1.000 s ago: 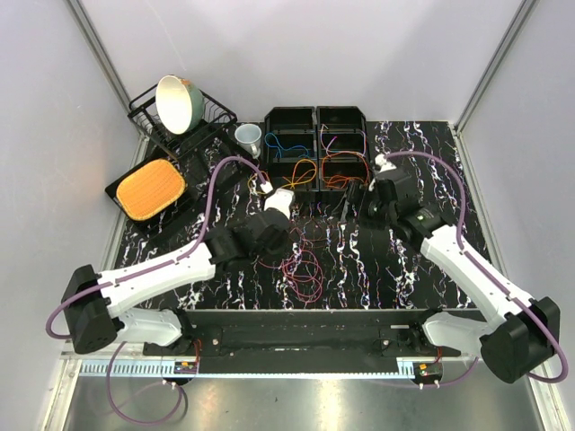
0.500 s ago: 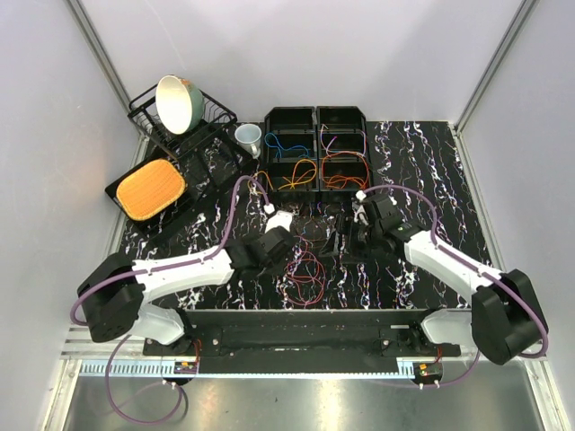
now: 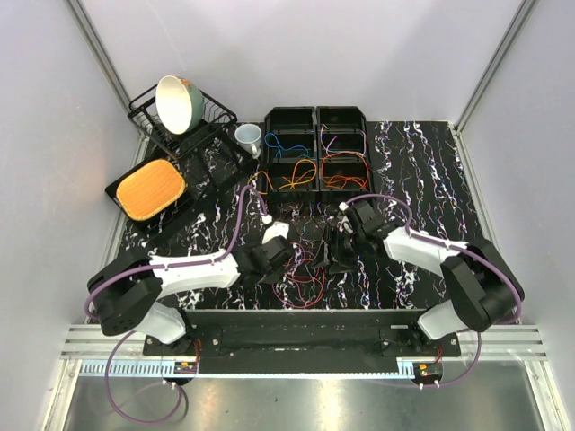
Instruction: Untangle the cables
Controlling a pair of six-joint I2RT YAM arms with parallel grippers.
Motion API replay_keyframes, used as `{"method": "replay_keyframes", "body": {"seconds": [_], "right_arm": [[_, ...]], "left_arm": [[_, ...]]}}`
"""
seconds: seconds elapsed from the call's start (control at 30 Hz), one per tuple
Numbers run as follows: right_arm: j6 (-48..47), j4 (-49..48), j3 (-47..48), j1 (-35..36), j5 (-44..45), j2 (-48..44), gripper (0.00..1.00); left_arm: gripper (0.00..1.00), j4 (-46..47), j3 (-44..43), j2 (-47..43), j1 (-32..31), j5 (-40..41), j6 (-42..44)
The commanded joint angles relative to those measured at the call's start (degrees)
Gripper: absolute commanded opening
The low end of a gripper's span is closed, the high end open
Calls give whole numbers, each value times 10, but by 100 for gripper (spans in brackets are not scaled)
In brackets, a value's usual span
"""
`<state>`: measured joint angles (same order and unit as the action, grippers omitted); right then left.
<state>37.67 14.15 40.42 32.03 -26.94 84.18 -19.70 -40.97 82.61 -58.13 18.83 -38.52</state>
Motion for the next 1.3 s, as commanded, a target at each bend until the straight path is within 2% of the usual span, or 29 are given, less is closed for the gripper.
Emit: {"method": "replay_keyframes", "body": {"seconds": [0.0,0.5,0.67,0.83,1.17,1.27], "right_arm": [[4,-29,-1,21,14,15,69],[85,-137,-76,48,1,45,61],[115,-216,-87,52,-6,79,52],[134,-264,-87,60,-17,115,48],[147,-294,-87,70,-22,152,42],[146,-295,-87,69,-22,156,35]], "left_arm": [[0,33,9,11,1,9,-14],[0,90,26,68,1,-15,-18],[0,116,35,76,1,-36,-20],[0,138,33,95,1,-59,-20],[0,166,39,116,1,-79,-24],[0,167,40,117,1,-80,-24]]}}
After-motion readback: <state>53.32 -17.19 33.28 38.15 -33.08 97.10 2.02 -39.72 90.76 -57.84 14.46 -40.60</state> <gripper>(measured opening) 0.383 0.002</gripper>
